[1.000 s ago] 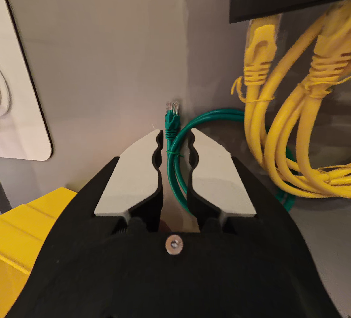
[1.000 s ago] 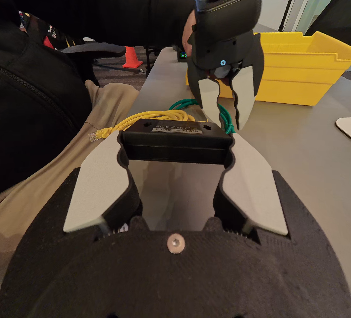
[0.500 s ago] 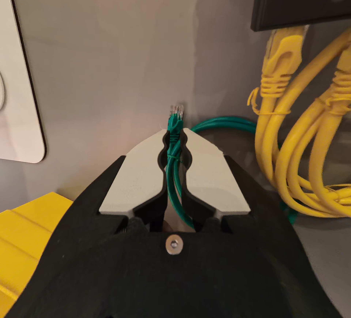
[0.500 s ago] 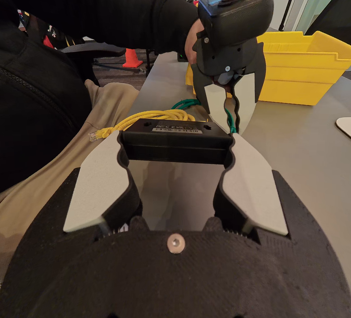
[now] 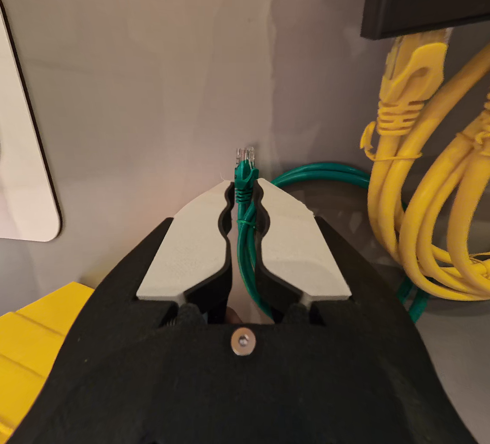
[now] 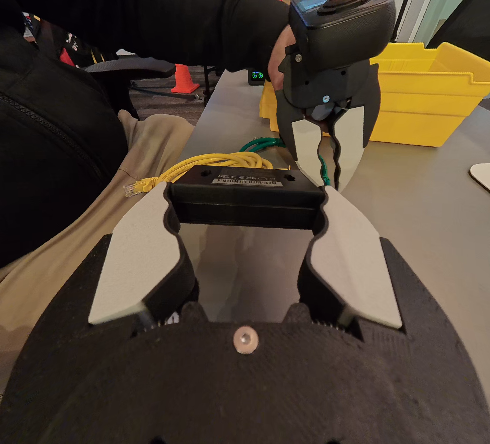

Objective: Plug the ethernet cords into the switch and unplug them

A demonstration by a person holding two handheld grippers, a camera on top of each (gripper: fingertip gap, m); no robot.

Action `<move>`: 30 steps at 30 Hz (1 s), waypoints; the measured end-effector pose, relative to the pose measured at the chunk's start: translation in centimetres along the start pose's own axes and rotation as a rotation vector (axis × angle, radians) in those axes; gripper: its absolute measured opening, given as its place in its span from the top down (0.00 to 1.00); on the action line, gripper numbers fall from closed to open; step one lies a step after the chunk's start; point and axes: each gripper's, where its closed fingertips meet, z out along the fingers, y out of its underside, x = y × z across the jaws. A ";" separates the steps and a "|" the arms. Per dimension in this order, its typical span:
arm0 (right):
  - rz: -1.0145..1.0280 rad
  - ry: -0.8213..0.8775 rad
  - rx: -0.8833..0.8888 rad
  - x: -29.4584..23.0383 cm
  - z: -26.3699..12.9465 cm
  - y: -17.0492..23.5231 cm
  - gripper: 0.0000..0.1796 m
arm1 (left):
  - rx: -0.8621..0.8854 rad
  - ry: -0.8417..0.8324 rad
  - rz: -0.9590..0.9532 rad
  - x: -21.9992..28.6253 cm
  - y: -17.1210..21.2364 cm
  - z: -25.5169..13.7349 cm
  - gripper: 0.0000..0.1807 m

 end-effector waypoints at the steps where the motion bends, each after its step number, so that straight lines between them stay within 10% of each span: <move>1: 0.000 0.000 0.000 0.0 0.0 0.0 0.44 | 0.003 -0.002 0.014 -0.1 0.0 0.0 0.92; 30: -0.001 -0.002 -0.007 -0.1 0.1 0.1 0.44 | -0.109 0.007 0.187 0.0 0.2 0.3 0.93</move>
